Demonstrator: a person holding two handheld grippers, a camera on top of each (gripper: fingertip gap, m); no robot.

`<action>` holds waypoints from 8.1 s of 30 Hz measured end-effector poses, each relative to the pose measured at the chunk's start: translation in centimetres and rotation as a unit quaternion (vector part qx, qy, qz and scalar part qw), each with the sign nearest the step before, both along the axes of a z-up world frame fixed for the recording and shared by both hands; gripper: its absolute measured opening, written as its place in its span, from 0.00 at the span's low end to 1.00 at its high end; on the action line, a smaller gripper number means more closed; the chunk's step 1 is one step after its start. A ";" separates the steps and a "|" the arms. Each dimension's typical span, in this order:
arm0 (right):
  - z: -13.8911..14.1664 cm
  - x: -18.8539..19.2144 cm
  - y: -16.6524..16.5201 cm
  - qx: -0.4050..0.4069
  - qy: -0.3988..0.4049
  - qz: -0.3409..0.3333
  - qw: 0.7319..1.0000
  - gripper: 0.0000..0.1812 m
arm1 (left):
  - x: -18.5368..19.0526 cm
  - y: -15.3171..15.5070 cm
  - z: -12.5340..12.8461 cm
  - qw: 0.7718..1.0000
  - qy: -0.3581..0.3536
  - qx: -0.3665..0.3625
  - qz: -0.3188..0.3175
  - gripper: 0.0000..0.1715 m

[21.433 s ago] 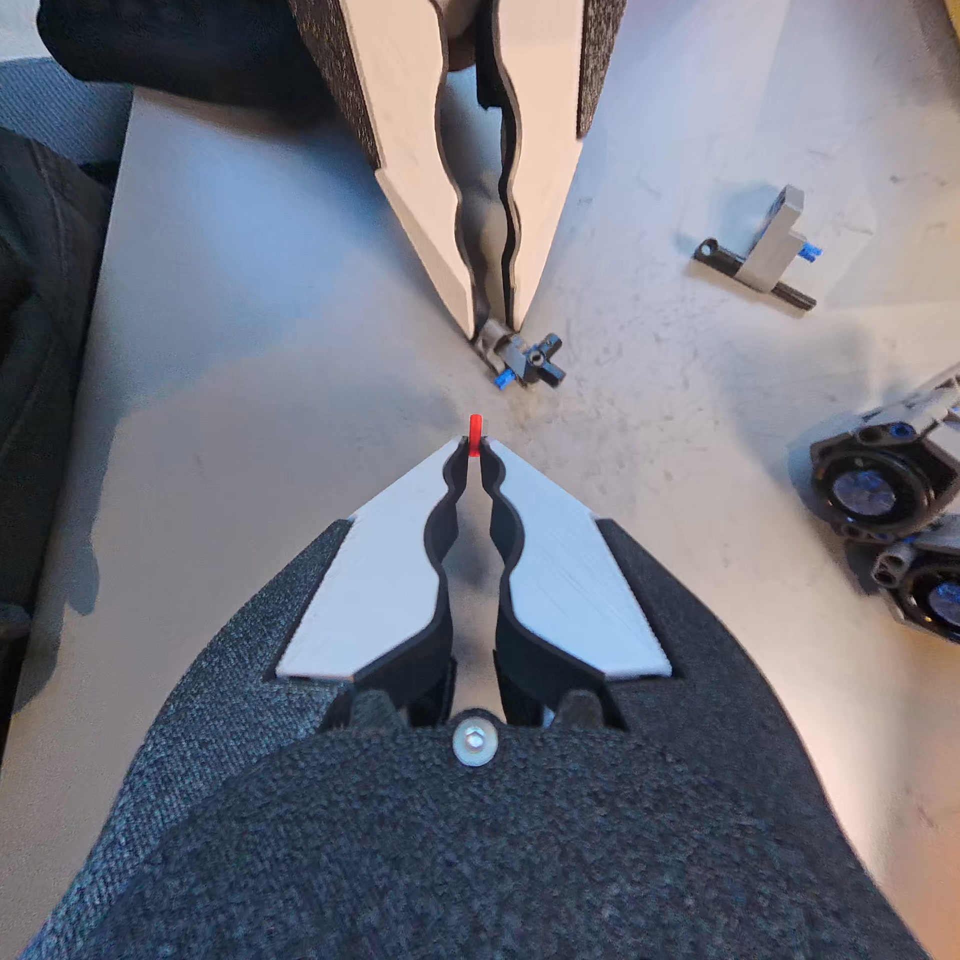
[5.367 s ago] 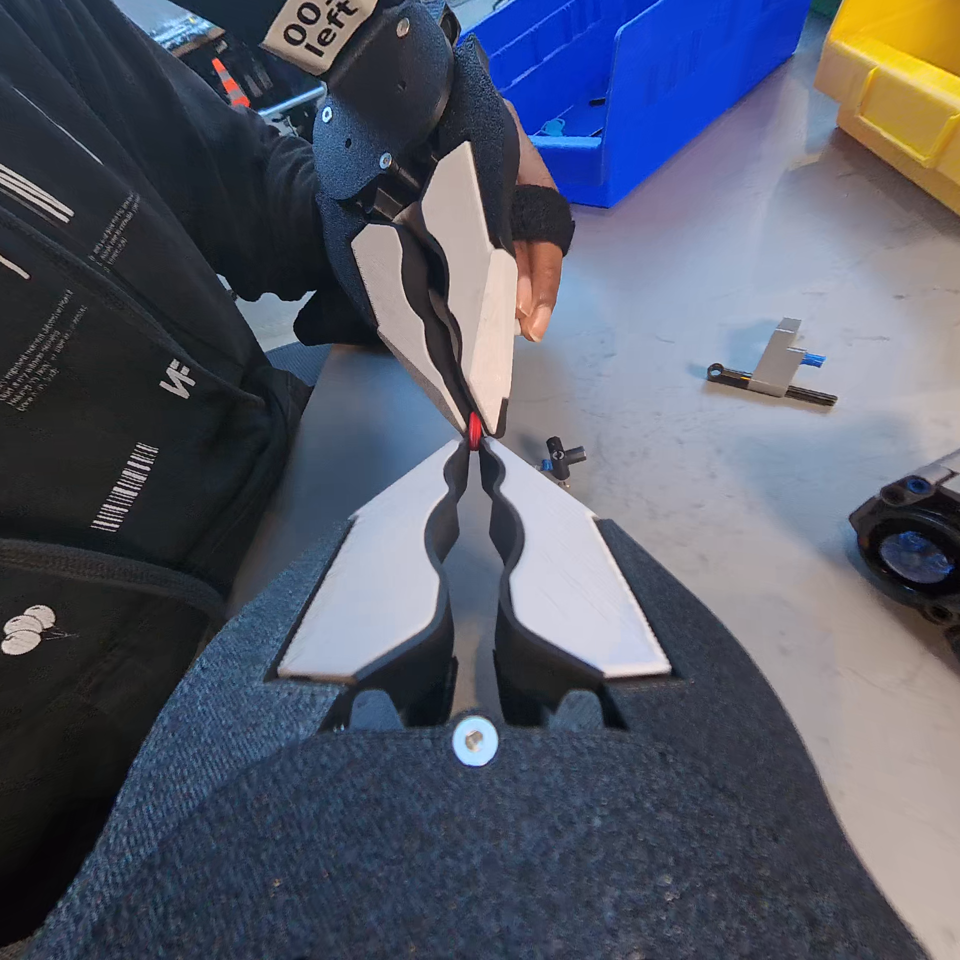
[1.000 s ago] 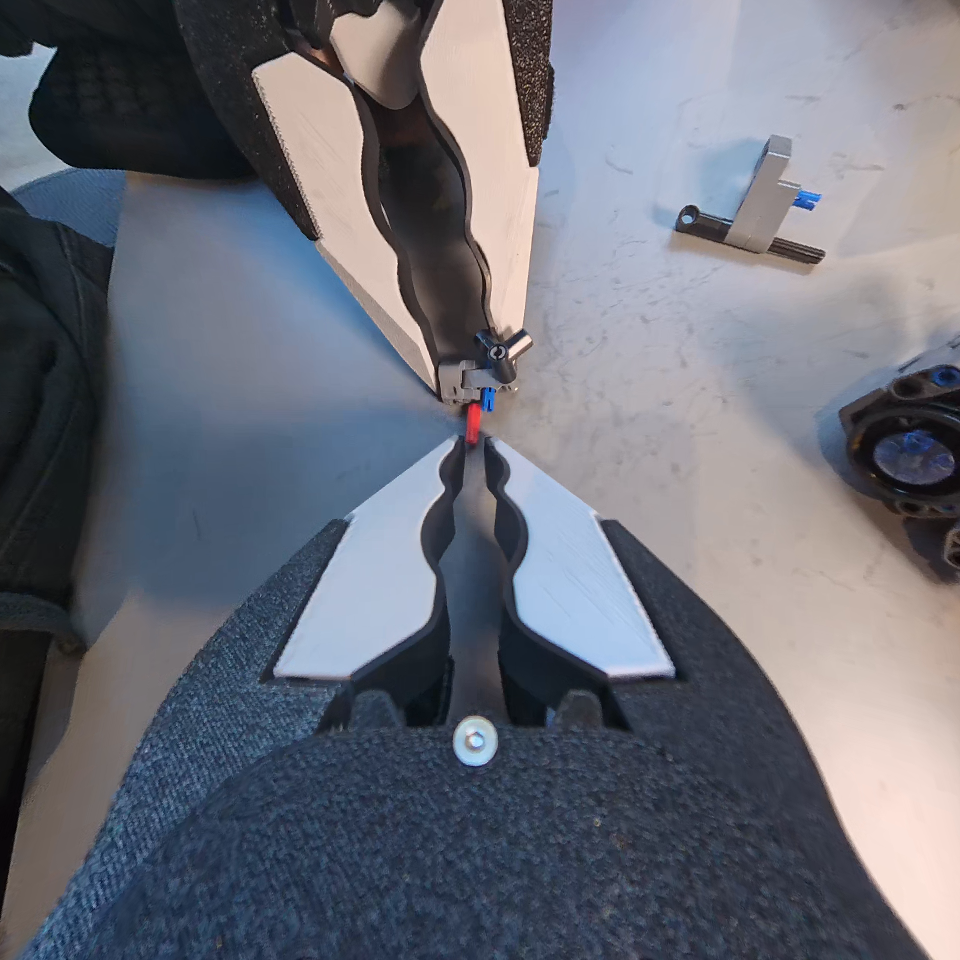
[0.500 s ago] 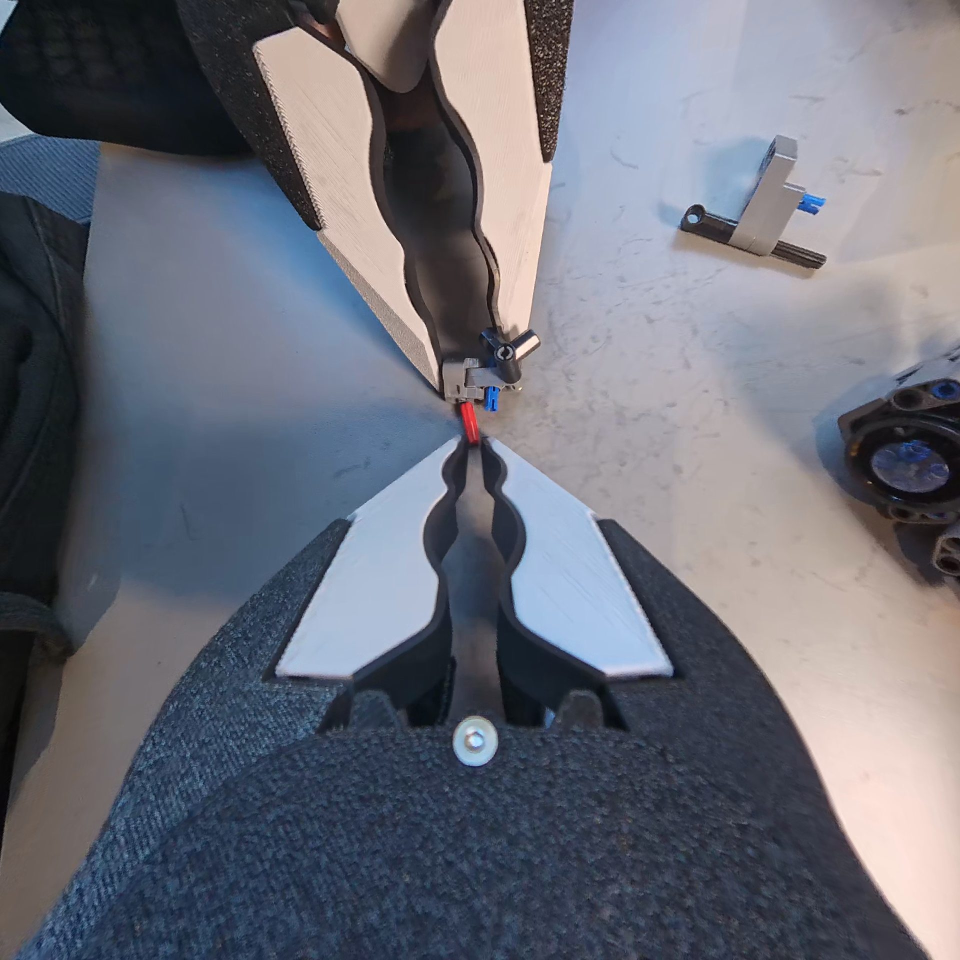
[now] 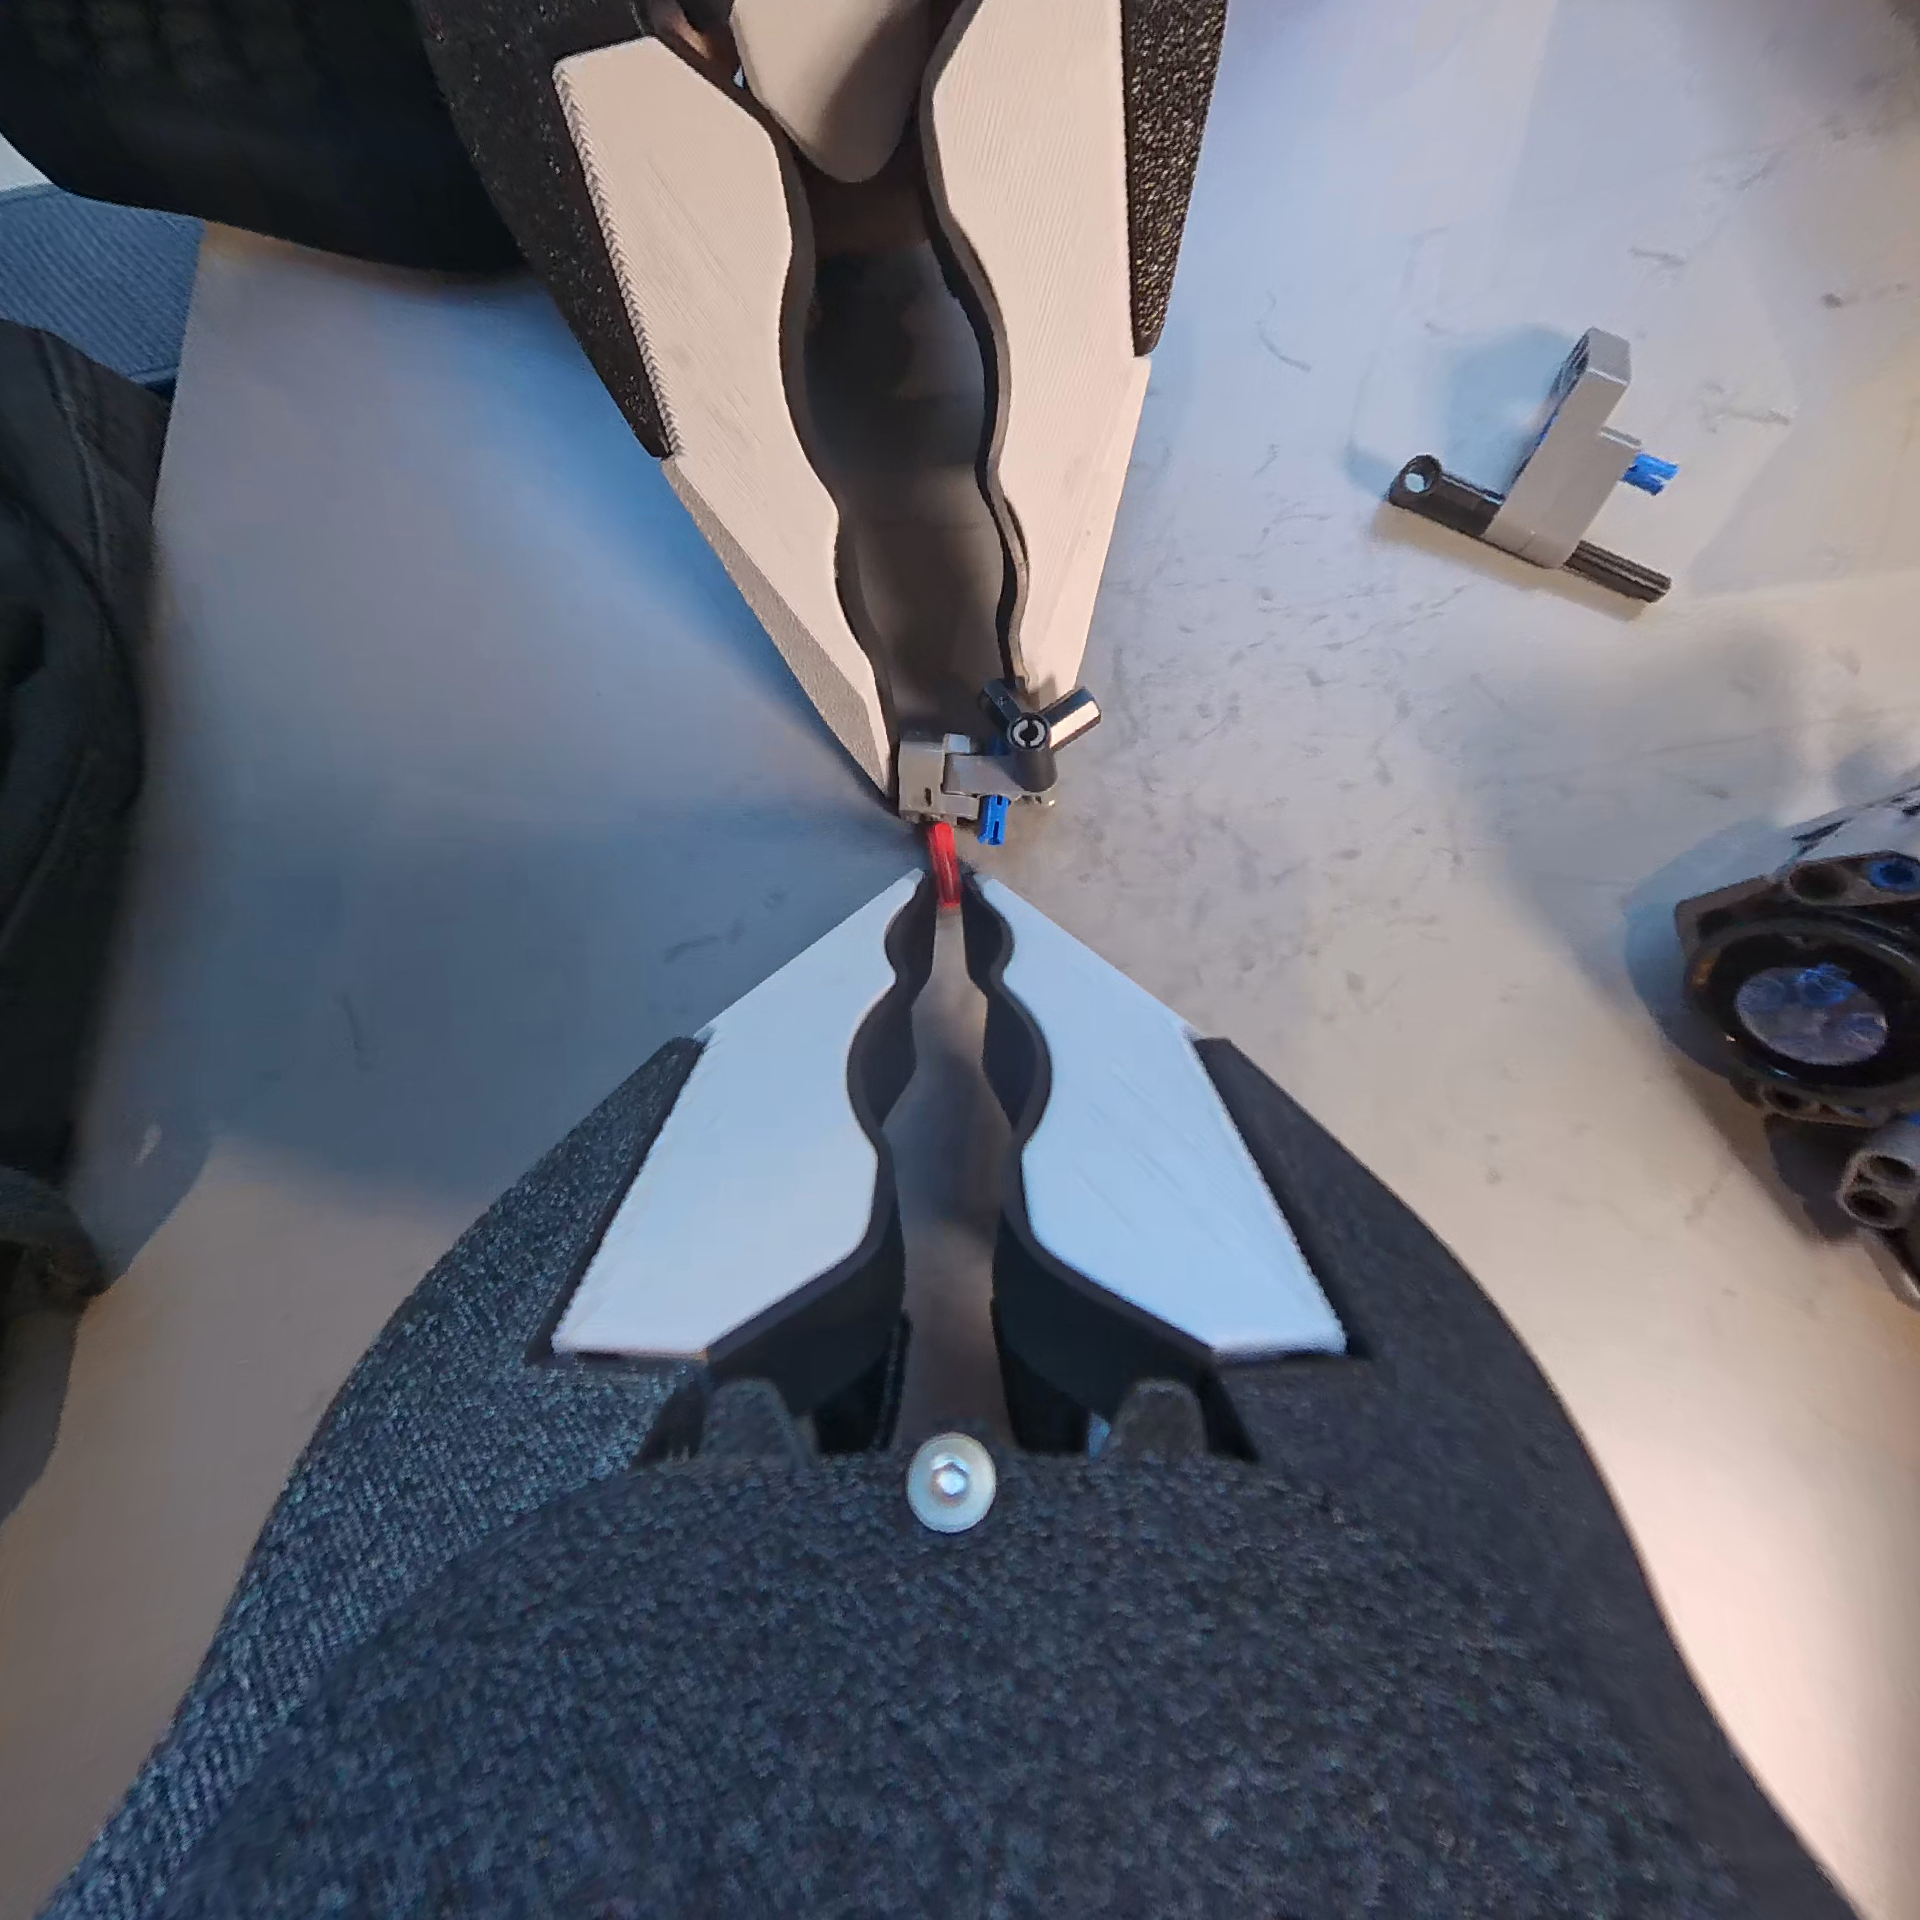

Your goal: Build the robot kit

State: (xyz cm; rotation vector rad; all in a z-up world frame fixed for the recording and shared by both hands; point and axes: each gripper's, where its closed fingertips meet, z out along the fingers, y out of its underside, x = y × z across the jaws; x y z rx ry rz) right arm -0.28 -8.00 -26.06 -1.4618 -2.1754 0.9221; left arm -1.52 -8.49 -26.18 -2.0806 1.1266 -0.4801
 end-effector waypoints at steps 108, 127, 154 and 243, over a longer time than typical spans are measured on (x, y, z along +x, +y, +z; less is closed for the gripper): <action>0.3 -0.5 0.1 0.022 0.055 -0.025 0.998 0.00 | -0.1 0.0 0.1 1.000 0.002 0.001 0.009 0.12; 0.2 -0.4 0.0 0.042 0.066 0.007 0.997 0.00 | -0.8 -0.4 0.8 0.999 -0.020 -0.024 -0.004 0.19; 0.2 -1.0 0.0 0.015 0.049 -0.009 0.999 0.02 | -0.2 0.8 0.1 0.999 0.008 -0.012 -0.052 0.23; 1.1 -0.5 -0.2 0.007 0.044 0.018 0.999 0.17 | 0.6 -1.0 0.1 0.999 0.012 -0.001 -0.032 0.05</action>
